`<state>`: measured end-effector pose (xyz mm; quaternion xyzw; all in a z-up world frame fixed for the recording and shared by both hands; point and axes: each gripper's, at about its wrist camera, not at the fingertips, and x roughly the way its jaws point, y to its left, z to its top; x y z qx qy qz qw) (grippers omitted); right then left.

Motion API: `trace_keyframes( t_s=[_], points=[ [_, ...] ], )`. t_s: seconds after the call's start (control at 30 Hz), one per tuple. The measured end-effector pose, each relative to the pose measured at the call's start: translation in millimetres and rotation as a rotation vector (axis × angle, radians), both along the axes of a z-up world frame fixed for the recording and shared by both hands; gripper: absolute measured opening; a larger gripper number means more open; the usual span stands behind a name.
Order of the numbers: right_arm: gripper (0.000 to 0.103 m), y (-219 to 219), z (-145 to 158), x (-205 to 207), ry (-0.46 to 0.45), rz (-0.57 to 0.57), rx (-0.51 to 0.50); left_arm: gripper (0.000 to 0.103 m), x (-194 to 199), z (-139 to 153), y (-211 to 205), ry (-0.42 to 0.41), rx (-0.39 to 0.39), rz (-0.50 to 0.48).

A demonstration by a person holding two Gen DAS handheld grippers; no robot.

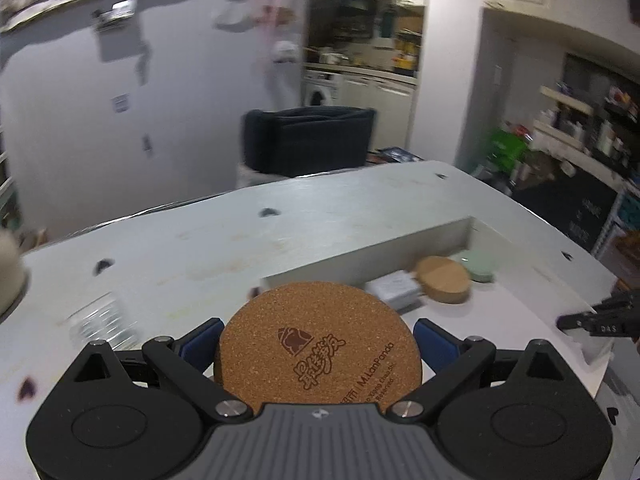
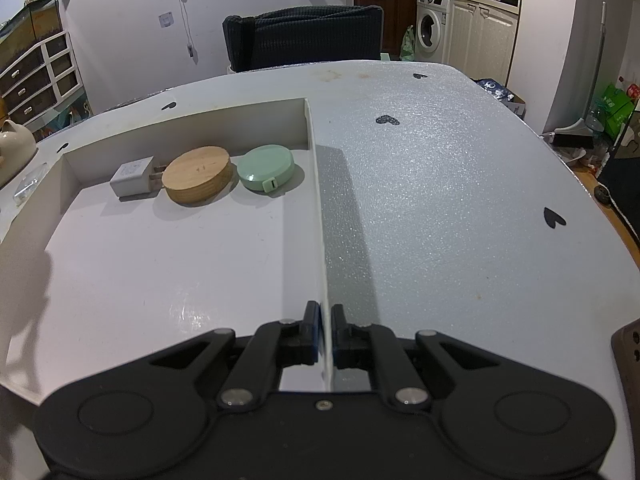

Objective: Organize rigid objects
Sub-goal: 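Carry the cork coaster into the tray and open the left gripper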

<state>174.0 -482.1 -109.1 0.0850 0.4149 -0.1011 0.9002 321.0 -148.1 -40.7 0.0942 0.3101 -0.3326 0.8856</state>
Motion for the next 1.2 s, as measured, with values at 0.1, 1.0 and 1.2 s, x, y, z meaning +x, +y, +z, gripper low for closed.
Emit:
trace_keyframes(
  t_s=[0.1,1.0,1.2],
  points=[
    [0.006,0.0,0.1,0.1,0.000,0.000,0.001,0.099,-0.4,-6.0,-24.8,-0.010,0.030,-0.045],
    [0.006,-0.9,0.3,0.1,-0.008,0.005,0.013,0.103,33.7,-52.9,-80.0,0.024,0.215,-0.079],
    [0.006,-0.1,-0.1,0.4,-0.007,0.004,0.013,0.103,21.4,-48.4,-75.1,0.048,0.187,-0.099]
  ],
)
